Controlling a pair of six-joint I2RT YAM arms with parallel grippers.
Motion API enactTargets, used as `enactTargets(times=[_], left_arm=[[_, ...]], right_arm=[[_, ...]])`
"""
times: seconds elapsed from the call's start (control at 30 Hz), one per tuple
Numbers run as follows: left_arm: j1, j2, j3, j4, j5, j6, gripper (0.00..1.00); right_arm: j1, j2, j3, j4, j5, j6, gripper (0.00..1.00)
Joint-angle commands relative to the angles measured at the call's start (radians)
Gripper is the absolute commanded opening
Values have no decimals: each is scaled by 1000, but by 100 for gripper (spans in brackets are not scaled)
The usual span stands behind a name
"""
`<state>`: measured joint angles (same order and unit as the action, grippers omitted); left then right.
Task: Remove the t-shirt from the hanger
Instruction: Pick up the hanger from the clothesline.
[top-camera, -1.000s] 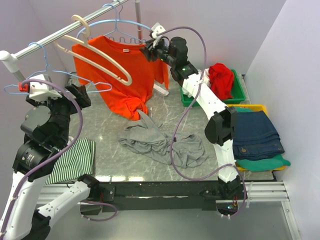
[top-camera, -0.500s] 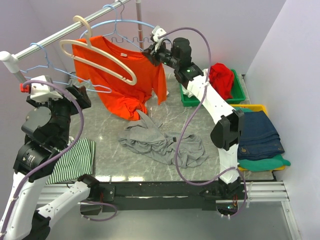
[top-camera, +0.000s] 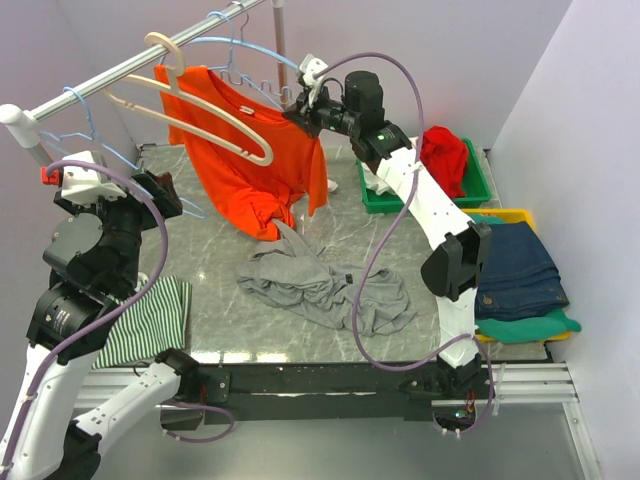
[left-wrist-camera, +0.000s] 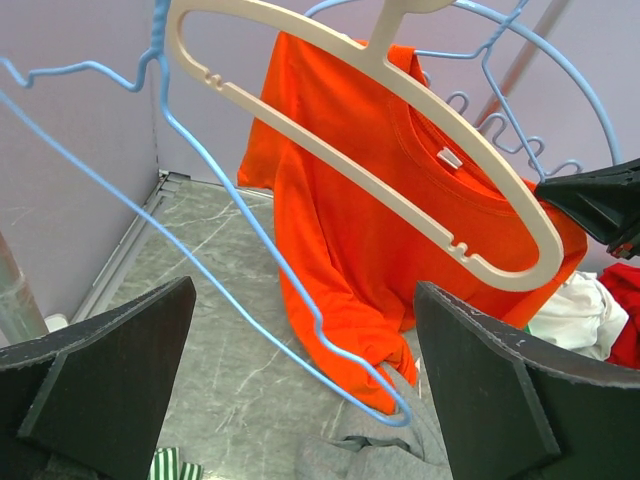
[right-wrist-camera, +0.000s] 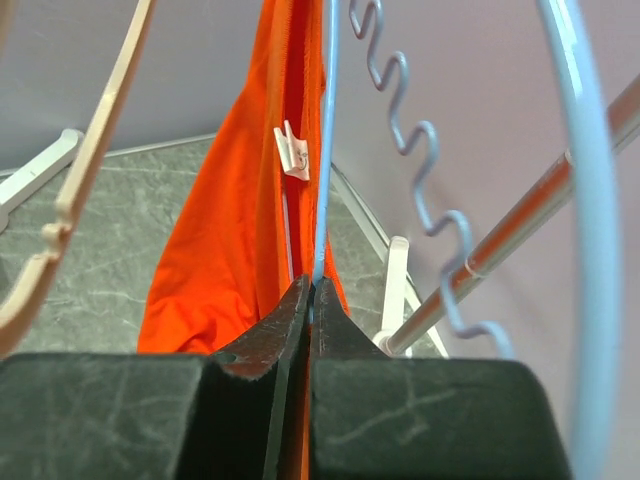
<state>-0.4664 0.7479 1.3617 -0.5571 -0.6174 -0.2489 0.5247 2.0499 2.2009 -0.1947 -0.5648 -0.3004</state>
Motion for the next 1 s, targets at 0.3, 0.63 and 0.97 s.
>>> enactTargets(times=[0.3, 0.63, 0.97], left_arm=[[0, -12, -7, 37, 22, 11, 97], [2, -25, 2, 36, 30, 11, 97], [2, -39, 7, 22, 48, 2, 97]], right_arm=[[41, -123, -59, 23, 11, -31, 0], [47, -301, -233, 345, 68, 84, 0], [47, -390, -305, 396, 68, 101, 0]])
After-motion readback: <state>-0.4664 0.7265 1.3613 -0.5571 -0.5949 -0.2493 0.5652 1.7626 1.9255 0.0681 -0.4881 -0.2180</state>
